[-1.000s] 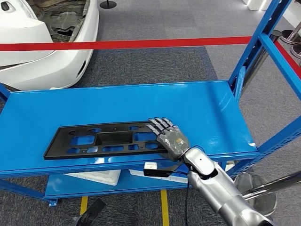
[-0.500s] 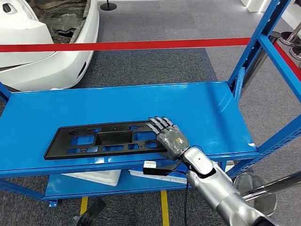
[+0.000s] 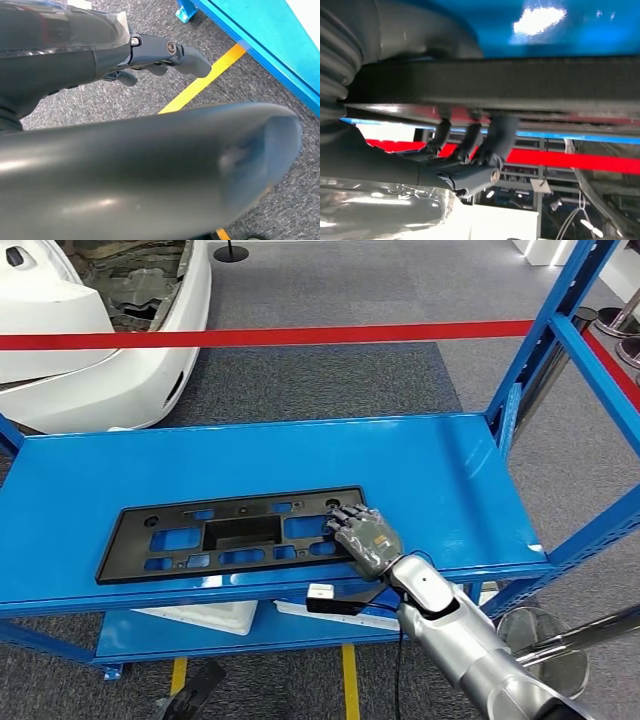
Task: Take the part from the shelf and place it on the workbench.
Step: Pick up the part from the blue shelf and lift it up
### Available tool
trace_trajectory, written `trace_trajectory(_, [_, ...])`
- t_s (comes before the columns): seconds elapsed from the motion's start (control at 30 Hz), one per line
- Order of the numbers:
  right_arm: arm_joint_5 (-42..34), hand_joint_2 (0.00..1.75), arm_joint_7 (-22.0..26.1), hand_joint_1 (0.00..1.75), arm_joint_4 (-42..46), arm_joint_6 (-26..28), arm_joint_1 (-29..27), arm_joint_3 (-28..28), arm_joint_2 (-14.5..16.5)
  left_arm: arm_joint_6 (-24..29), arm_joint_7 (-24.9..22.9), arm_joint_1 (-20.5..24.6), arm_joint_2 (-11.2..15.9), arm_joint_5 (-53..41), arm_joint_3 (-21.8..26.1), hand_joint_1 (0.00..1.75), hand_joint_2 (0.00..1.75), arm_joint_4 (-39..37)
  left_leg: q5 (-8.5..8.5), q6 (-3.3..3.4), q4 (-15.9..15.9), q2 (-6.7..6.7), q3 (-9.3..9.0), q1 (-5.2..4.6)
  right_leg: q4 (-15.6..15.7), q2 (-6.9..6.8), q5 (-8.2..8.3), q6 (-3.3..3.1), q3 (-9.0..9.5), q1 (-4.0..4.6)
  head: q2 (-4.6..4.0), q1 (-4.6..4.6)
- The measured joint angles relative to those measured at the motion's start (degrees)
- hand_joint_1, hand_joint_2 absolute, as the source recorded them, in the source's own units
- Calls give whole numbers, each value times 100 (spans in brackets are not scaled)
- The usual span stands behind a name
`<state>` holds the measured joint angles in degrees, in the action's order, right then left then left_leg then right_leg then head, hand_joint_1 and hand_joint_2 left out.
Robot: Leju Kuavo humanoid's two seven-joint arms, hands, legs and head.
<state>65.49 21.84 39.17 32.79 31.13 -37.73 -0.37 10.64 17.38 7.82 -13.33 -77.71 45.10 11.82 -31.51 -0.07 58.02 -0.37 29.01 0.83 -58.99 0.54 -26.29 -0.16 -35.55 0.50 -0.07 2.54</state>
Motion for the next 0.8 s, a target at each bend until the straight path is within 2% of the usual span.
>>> trace_trajectory(0.8, [-110, 175, 7, 175, -48, 81, 94, 16, 0, 13, -15, 5, 0, 25, -5, 0, 0, 0, 0, 0, 0, 0, -5, -4, 1, 0, 0, 0, 4, 0, 0, 0])
